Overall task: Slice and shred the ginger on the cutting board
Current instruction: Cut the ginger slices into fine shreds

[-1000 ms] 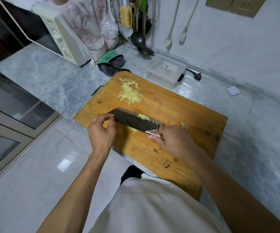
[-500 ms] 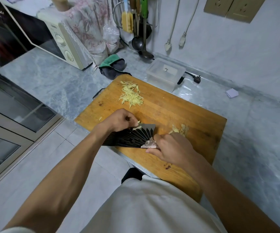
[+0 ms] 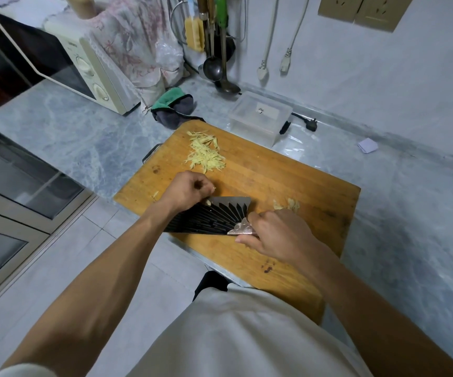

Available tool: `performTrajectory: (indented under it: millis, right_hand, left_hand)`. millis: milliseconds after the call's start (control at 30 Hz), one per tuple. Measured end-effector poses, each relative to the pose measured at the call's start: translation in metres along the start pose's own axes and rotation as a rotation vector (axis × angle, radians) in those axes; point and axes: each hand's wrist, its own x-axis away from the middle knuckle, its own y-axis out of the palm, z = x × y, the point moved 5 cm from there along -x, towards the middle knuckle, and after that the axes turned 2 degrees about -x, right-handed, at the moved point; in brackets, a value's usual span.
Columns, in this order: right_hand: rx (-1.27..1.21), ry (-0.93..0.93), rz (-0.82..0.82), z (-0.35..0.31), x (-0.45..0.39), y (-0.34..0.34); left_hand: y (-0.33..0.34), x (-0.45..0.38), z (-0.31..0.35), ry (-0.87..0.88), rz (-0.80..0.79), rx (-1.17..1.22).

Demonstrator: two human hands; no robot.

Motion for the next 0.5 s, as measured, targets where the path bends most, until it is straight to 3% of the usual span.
performTrajectory:
  millis: [167,267,333,500]
  right_hand:
    - [-0.118,0.192,0.01,0.023,0.005,0.005]
    - [-0.259,0.362,0.073,0.04,0.003,0.012]
    - [-0.37,0.437,0.103,0.048,0.002,0.015]
    - [-0.592,0.508,0.135,0.057,0.003,0.016]
  left_hand:
    - [-0.037,0.017,-0.002,-0.016,0.468,0.295]
    - [-0.041,0.037,0.003,-0.039,0.588,0.365]
    - [-0.025,0.046,0.001,-0.048,0.545,0.319]
    - [0.03,0.043,-0.019,-0.112,0.204,0.113]
